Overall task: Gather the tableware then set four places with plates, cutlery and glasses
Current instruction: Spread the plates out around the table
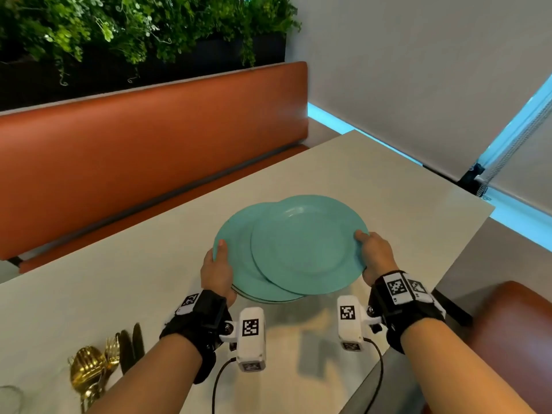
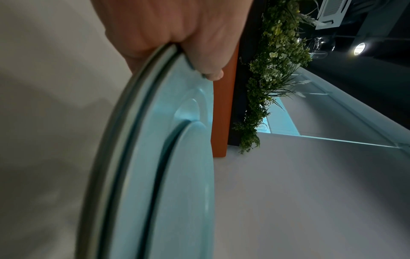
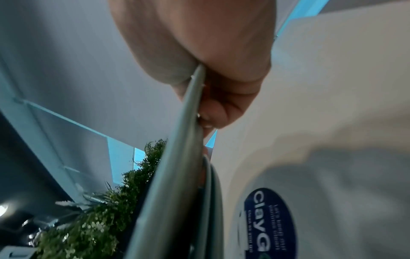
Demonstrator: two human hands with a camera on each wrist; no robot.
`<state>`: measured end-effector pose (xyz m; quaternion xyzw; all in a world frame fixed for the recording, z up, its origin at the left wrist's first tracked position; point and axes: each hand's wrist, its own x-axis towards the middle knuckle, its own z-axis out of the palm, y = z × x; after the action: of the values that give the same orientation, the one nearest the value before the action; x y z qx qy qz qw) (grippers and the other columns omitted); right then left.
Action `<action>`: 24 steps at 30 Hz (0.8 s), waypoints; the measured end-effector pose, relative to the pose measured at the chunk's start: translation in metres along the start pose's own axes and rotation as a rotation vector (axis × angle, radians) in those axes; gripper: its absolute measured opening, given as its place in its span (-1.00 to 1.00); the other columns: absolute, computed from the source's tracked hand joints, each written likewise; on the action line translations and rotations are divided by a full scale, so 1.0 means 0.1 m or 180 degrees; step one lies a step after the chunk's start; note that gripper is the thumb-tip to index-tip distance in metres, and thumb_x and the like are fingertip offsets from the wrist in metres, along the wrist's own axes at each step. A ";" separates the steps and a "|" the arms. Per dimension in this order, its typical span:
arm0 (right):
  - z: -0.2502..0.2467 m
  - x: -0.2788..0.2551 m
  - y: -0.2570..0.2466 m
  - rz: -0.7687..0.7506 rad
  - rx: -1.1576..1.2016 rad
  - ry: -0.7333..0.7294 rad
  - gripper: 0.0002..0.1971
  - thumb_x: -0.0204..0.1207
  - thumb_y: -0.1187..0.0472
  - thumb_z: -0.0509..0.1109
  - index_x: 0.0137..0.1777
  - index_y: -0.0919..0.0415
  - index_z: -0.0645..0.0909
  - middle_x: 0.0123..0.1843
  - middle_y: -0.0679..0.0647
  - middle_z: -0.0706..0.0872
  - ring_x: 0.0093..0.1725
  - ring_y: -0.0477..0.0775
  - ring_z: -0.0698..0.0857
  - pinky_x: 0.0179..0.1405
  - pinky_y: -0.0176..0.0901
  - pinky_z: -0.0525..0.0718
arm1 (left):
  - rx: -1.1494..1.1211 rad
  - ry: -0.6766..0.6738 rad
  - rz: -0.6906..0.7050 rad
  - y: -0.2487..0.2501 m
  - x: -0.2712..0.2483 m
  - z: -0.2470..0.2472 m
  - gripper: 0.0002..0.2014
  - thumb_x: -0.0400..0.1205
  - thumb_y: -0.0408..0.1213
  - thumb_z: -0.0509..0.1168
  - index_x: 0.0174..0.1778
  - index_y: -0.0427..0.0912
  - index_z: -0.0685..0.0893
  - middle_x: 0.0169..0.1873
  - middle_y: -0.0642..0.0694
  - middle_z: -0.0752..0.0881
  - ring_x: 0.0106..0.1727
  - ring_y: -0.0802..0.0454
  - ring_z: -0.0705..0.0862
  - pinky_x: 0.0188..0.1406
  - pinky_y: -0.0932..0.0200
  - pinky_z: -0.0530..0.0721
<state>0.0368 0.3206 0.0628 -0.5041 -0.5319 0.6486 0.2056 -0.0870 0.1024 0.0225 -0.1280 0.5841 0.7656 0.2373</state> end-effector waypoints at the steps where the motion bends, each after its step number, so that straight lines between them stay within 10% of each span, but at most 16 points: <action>1: 0.04 0.03 -0.04 0.0054 0.0163 0.0017 -0.78 0.67 0.30 0.18 0.25 0.35 0.47 0.07 0.27 0.60 -0.21 0.16 0.58 -0.22 -0.01 0.59 | -0.0036 0.0061 0.0013 0.05 0.04 -0.01 -0.55 0.73 -0.07 0.12 0.49 -0.22 0.42 0.29 -0.16 0.60 0.17 -0.13 0.61 0.16 0.01 0.60; 8: 0.38 0.30 -0.23 0.0564 0.1180 0.0264 -0.62 0.67 0.34 0.19 0.47 0.35 0.40 0.29 0.29 0.61 0.30 0.31 0.62 0.12 0.18 0.61 | -0.0065 0.0465 0.0132 0.37 0.46 -0.19 -0.55 0.75 -0.10 0.10 0.51 -0.25 0.38 0.38 -0.22 0.57 0.12 -0.11 0.60 0.12 0.02 0.59; 24: 1.27 1.02 0.10 0.0904 0.1205 0.0108 -0.56 0.69 0.41 0.01 0.57 0.37 0.24 0.56 0.26 0.38 0.49 0.33 0.45 0.38 0.15 0.54 | 0.0089 0.0857 0.0156 0.61 1.18 -0.59 -0.54 0.73 -0.01 0.09 0.52 -0.12 0.39 0.28 -0.09 0.60 0.15 -0.11 0.62 0.12 0.03 0.61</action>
<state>-0.1126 0.3377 -0.0001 -0.5372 -0.3210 0.7506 0.2121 -0.2236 0.0589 0.0011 -0.2120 0.6242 0.7388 0.1398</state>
